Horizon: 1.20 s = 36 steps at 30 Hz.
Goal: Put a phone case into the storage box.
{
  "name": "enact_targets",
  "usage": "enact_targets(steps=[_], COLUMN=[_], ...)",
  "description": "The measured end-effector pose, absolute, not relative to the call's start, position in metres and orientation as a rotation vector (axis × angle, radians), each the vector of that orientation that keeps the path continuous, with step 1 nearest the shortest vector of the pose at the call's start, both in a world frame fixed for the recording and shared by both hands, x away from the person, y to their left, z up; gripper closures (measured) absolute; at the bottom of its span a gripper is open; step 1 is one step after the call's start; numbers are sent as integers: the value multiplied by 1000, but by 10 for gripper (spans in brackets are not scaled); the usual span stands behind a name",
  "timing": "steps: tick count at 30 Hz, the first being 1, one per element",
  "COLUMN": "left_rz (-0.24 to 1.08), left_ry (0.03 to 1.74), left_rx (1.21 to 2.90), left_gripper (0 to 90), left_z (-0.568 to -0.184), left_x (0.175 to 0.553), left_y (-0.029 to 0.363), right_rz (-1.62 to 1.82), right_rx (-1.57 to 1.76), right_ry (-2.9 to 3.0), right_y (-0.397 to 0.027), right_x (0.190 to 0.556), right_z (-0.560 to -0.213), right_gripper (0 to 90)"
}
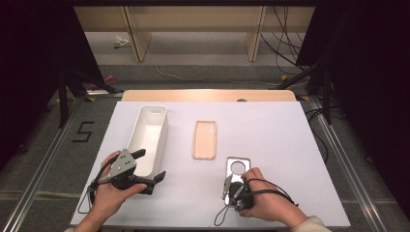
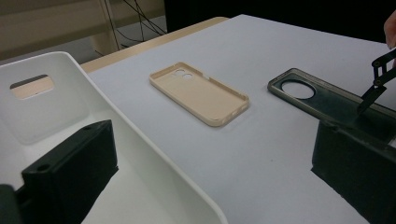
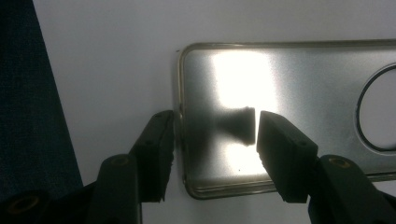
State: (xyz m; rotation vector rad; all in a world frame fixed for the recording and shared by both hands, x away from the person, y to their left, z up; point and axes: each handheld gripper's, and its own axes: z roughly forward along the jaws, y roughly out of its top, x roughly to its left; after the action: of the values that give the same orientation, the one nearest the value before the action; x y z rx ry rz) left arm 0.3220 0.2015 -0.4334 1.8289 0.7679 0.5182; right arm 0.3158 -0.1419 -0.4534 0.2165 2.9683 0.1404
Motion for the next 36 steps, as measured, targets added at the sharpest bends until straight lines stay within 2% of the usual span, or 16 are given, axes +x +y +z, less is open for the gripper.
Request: enact_targets(steps=[3,11,36], left_rz=[517,513,509], left_ry=[765,761,746], left_rx=[1831,1836,1840], left_gripper=[0,0,0], left_z=[-433,-434,-434], left_x=[322,322,321], left_y=[201,200,198], right_rz=[141,118,42], right_rx=[212,177,93], right_ry=[2978,3002,3029], right_y=[-142,-138,-128], right_x=[316,312,307], right_z=[-453,-454,-453], right_gripper=[500,642,819])
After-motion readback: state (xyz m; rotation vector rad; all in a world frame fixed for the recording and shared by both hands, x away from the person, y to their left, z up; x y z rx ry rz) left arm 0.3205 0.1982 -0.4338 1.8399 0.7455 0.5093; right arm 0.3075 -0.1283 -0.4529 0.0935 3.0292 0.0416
